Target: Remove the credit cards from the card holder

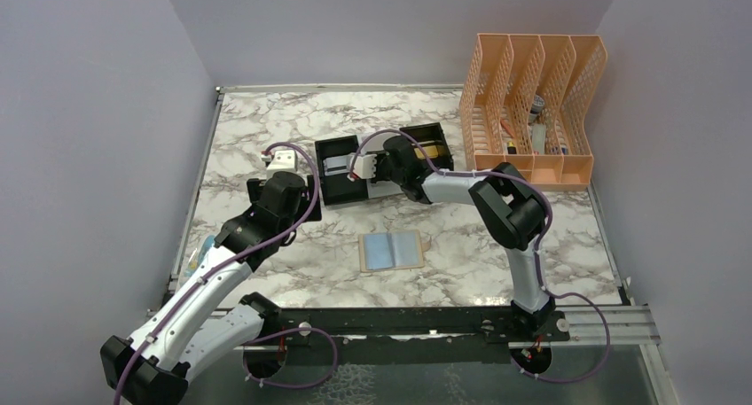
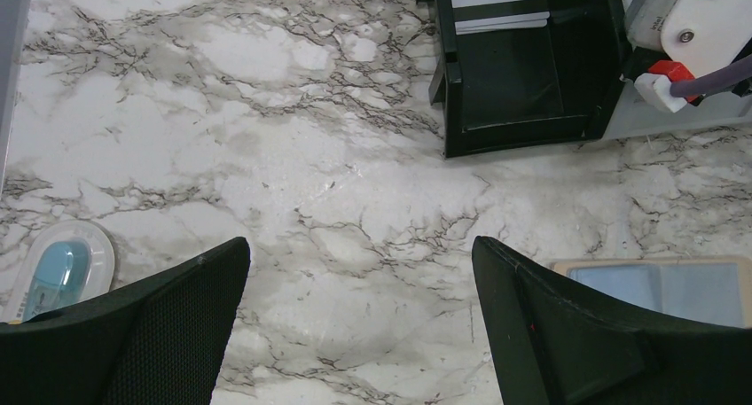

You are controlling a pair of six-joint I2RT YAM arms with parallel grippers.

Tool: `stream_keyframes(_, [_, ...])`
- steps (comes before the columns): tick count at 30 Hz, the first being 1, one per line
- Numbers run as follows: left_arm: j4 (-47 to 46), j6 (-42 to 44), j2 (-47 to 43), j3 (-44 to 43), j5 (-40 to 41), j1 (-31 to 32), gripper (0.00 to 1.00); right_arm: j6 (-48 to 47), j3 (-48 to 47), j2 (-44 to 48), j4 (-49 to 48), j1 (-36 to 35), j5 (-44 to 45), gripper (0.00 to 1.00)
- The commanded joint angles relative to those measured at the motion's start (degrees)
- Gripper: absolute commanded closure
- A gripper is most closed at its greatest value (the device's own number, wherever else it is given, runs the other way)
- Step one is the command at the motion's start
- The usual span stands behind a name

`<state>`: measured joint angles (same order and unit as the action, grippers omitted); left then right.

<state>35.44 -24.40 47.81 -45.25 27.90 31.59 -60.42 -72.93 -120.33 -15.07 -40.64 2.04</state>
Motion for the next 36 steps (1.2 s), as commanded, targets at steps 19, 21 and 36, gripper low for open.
stream_keyframes(19, [0.7, 1.0, 1.1, 0.2, 0.5, -0.5, 0.01, 7.3, 4.6, 6.4, -4.2, 1.9, -6.6, 0.5])
stream_keyframes(21, [0.7, 1.0, 1.1, 0.2, 0.5, -0.5, 0.01, 9.7, 5.4, 8.0, -5.9, 1.9, -6.9, 0.48])
stream_keyframes(36, [0.8, 0.8, 0.3, 0.2, 0.9, -0.8, 0.01, 80.7, 16.4, 25.5, 7.4, 2.0, -8.5, 0.36])
